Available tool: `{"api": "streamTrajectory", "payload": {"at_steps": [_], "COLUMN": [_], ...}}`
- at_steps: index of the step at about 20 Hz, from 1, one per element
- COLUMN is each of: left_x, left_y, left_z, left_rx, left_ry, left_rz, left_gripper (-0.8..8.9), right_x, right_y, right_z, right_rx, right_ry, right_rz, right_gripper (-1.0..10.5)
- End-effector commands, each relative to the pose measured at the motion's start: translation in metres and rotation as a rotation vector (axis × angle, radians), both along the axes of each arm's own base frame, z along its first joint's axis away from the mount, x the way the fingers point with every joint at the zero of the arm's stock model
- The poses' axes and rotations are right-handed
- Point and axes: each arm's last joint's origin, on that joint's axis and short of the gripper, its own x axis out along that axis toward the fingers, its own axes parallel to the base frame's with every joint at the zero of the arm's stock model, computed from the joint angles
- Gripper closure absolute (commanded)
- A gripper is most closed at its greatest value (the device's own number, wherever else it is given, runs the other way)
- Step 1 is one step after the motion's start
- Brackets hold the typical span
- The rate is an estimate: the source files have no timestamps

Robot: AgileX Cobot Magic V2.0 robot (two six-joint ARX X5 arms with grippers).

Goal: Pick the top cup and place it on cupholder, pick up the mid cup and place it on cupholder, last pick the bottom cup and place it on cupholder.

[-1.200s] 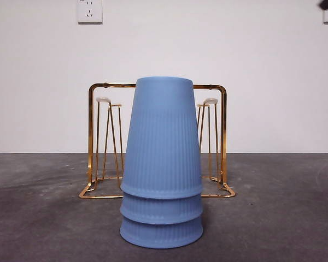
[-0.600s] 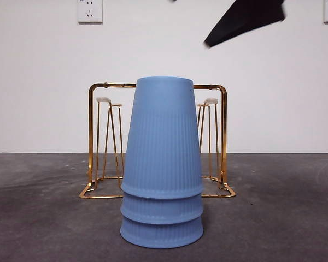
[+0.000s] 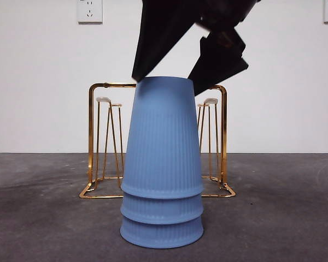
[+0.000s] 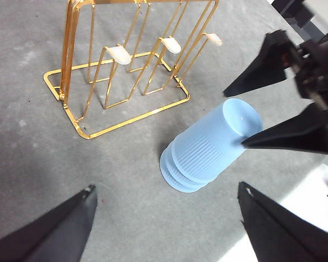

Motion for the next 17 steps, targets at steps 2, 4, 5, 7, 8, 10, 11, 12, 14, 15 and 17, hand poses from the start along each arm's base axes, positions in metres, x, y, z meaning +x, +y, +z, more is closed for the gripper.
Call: {"api": "streamTrajectory", "payload": {"at_steps": [2,4,5,7,8,10,11,12,14,15,17], "left_x": [0.0,0.0,0.0,0.0,0.0,0.0,0.0,0.0,0.0,0.0,0.0], "left_y": [0.0,0.0,0.0,0.0,0.0,0.0,0.0,0.0,0.0,0.0,0.0], "left_z": [0.007,0.007,0.007,0.007,0.007,0.007,0.007,0.007,0.007,0.007,0.007], "left_rx": [0.0,0.0,0.0,0.0,0.0,0.0,0.0,0.0,0.0,0.0,0.0], "left_ry": [-0.036,-0.036,-0.036,-0.037,-0.037,-0.038,-0.038,-0.038,-0.039,-0.039,-0.039], "left_rz": [-0.014,-0.015,-0.014,-0.015,-0.015,-0.015,-0.015,-0.015,-0.015,-0.015,-0.015], "left_gripper": [4.08,4.08,4.08,4.08,4.08,4.08,4.08,4.08,4.08,4.08,4.07], "right_x": [0.005,0.006,0.006,0.006,0.006,0.006,0.006,0.005,0.005,0.005,0.004], "right_y": [0.01,0.011,0.011,0.011,0.012,0.012,0.012,0.012,0.013,0.012,0.012], "right_z": [-0.005,-0.007,-0.008,-0.008,-0.008,-0.008,-0.008,-0.008,-0.005,-0.002,0.006], "right_rx": [-0.008,-0.016,-0.017,-0.018,-0.016,-0.016,-0.016,-0.016,-0.012,-0.009,0.003], "right_ry": [0.006,0.013,0.012,0.01,0.012,0.012,0.012,0.012,0.008,0.005,-0.006], "right_rz": [0.011,0.011,0.012,0.016,0.019,0.02,0.021,0.023,0.024,0.024,0.025], "right_gripper": [4.9,4.9,5.0,6.0,6.2,6.5,6.6,6.9,6.9,6.9,6.9]}}
